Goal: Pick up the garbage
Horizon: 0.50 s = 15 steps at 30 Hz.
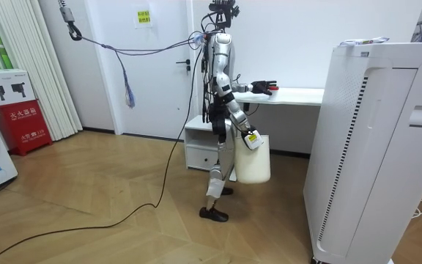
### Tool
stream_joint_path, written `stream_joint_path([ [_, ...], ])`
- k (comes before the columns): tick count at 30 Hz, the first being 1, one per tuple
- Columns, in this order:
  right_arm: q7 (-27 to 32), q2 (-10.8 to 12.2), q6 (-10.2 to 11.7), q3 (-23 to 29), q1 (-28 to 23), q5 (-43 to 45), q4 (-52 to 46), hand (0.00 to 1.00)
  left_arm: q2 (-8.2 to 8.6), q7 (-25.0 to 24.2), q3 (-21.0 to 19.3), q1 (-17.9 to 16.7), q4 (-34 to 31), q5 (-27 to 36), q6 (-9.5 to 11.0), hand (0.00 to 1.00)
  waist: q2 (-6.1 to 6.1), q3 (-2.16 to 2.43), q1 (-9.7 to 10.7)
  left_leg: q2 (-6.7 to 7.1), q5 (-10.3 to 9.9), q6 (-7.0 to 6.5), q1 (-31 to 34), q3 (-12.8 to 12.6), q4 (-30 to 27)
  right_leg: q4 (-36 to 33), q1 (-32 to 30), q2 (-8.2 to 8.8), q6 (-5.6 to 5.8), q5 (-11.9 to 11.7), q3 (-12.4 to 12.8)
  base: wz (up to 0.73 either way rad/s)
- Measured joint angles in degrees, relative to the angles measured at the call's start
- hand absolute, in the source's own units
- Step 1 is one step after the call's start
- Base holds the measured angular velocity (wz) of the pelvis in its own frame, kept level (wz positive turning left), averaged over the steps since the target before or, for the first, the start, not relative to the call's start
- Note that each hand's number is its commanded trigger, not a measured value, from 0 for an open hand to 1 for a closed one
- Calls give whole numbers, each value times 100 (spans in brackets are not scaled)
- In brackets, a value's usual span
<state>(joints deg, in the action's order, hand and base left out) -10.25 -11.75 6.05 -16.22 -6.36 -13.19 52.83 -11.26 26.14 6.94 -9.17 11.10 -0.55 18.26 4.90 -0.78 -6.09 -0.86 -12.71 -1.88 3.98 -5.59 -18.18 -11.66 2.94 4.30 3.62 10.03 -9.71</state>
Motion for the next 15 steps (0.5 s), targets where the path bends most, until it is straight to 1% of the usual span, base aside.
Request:
stream_joint_path([
  [2,7,-1,1,2,4,-2,-1,100,0,0,3,0,22,29,0,0,11,1,12,-19,-1,1,2,0,-9,0,1,-2,-3,-2,0,0],
  [6,-5,5,2,3,27,6,-2,100,-11,102,5,0,170,366,2,0,5,-1,121,-23,-1,1,-6,-4,-25,0,5,-4,-5,-3,-4,-1],
  [9,-33,4,2,4,22,6,-2,100,-5,138,27,0,324,593,2,0,-2,-3,163,-33,-2,3,-27,-26,-29,0,7,-9,-5,-3,-3,-5],
  [15,-41,8,1,-7,-7,29,-90,100,-1,250,106,36,402,614,4,0,-31,-7,232,-40,-4,8,-56,-49,16,-9,15,-15,-10,-6,29,-2],
])
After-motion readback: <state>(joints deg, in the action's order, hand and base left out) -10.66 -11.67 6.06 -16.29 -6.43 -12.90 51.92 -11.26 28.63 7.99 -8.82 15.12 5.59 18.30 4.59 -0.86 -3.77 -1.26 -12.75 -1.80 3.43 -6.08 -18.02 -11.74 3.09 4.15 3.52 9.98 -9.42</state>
